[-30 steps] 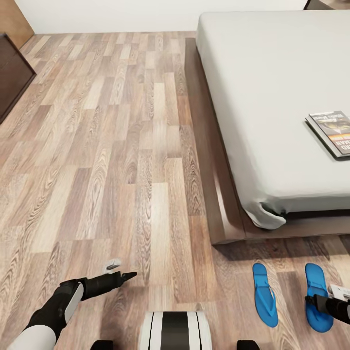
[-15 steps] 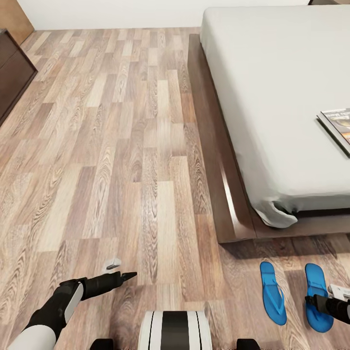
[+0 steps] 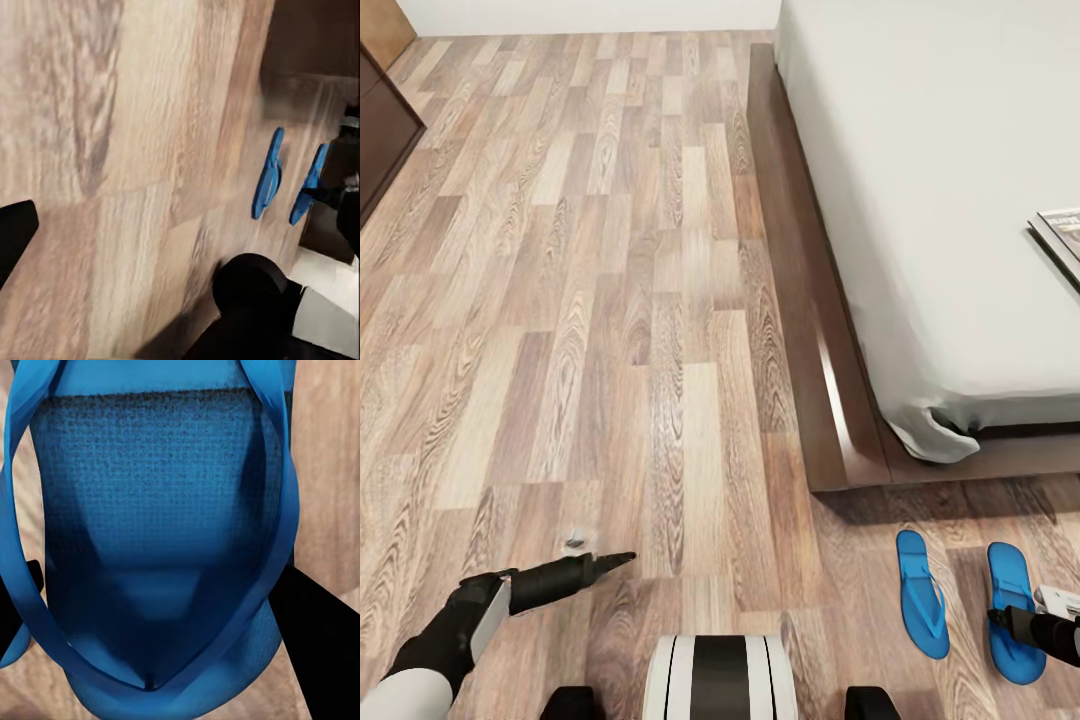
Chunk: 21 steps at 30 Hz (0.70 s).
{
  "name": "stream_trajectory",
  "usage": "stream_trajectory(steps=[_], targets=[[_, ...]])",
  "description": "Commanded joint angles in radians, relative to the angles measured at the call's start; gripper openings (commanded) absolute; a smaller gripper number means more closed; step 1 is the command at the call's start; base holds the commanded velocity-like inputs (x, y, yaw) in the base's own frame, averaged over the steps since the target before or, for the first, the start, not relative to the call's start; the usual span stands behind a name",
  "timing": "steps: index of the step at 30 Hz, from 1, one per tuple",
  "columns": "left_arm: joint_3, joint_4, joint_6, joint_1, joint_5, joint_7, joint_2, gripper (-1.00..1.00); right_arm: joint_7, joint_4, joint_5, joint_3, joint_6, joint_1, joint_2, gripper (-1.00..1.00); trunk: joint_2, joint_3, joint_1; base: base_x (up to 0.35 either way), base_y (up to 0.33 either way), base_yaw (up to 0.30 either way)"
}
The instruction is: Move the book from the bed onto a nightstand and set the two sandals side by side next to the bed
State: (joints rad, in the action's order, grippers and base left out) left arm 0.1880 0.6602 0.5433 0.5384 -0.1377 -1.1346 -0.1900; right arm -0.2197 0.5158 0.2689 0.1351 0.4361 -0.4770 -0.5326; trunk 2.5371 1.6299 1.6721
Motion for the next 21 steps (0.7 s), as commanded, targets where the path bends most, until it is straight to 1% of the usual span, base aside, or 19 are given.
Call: stream_trajectory(steps=[1, 2, 3, 4, 5, 6, 8, 10, 11, 12, 13, 15, 18, 21], targets=[[0.003, 0.008, 0.01, 0.0, -0.004, -0.098, -0.02, 1.0, -0.003, 0.001, 0.003, 0.005, 0.007, 0.0, 0.0, -1.0, 0.0, 0.001, 0.0, 0.0, 0.0, 0.0], [0.005, 0.022, 0.015, 0.002, -0.005, -0.202, -0.048, 1.0, -0.003, 0.0, 0.003, 0.005, 0.006, 0.0, 0.0, -1.0, 0.0, 0.001, 0.0, 0.0, 0.0, 0.0], [0.006, 0.035, 0.022, 0.002, -0.006, -0.246, -0.066, 1.0, -0.003, 0.0, 0.003, 0.005, 0.006, 0.0, 0.0, -1.0, 0.0, 0.001, 0.0, 0.0, 0.0, 0.0], [0.008, 0.048, 0.03, 0.003, -0.008, -0.276, -0.081, 1.0, -0.003, 0.0, 0.003, 0.004, 0.006, 0.0, 0.0, -1.0, 0.0, 0.001, 0.0, 0.0, 0.0, 0.0], [0.015, 0.056, 0.036, 0.003, -0.008, -0.297, -0.09, 1.0, -0.003, 0.0, 0.003, 0.004, 0.006, 0.0, 0.0, -1.0, 0.0, 0.001, 0.0, 0.0, 0.0, 0.0], [0.023, 0.062, 0.04, 0.003, -0.007, -0.31, -0.094, 1.0, -0.003, 0.0, 0.003, 0.004, 0.006, 0.0, 0.0, -1.0, 0.0, 0.001, 0.0, 0.0, 0.0, 0.0], [0.037, 0.067, 0.044, 0.003, -0.006, -0.326, -0.099, 1.0, -0.003, 0.0, 0.003, 0.003, 0.006, 0.0, 0.0, -1.0, 0.001, 0.008, 0.001, 0.0, 0.0, 0.0], [0.041, 0.068, 0.043, 0.003, -0.006, -0.33, -0.096, 1.0, -0.003, 0.0, 0.003, 0.003, 0.006, 0.0, 0.0, -1.0, 0.001, 0.016, 0.002, 0.0, 0.0, 0.0], [0.042, 0.068, 0.042, 0.003, -0.006, -0.329, -0.087, 1.0, -0.003, 0.0, 0.003, 0.003, 0.006, 0.0, 0.0, -1.0, 0.001, 0.02, 0.002, 0.0, 0.0, 0.0], [0.043, 0.067, 0.041, 0.003, -0.004, -0.327, -0.068, 1.0, -0.003, 0.0, 0.003, 0.003, 0.006, 0.0, 0.0, -1.0, 0.002, 0.024, 0.003, 0.0, 0.0, 0.0], [0.044, 0.067, 0.04, 0.003, -0.003, -0.326, -0.058, 1.0, -0.003, 0.0, 0.003, 0.003, 0.006, 0.0, 0.0, -1.0, 0.002, 0.028, 0.003, 0.0, 0.0, 0.0], [0.044, 0.067, 0.04, 0.003, -0.001, -0.325, -0.045, 1.0, -0.003, 0.0, 0.003, 0.003, 0.006, 0.0, 0.0, -1.0, 0.002, 0.035, 0.004, 0.0, 0.0, 0.0], [0.043, 0.067, 0.04, 0.003, -0.001, -0.324, -0.037, 1.0, -0.003, 0.0, 0.003, 0.003, 0.006, 0.0, 0.0, -1.0, 0.003, 0.047, 0.005, 0.0, 0.0, 0.0], [0.042, 0.066, 0.04, 0.003, 0.0, -0.323, -0.035, 1.0, -0.003, 0.001, 0.003, 0.004, 0.006, 0.0, 0.0, -1.0, 0.003, 0.047, 0.005, 0.0, 0.0, 0.0]])
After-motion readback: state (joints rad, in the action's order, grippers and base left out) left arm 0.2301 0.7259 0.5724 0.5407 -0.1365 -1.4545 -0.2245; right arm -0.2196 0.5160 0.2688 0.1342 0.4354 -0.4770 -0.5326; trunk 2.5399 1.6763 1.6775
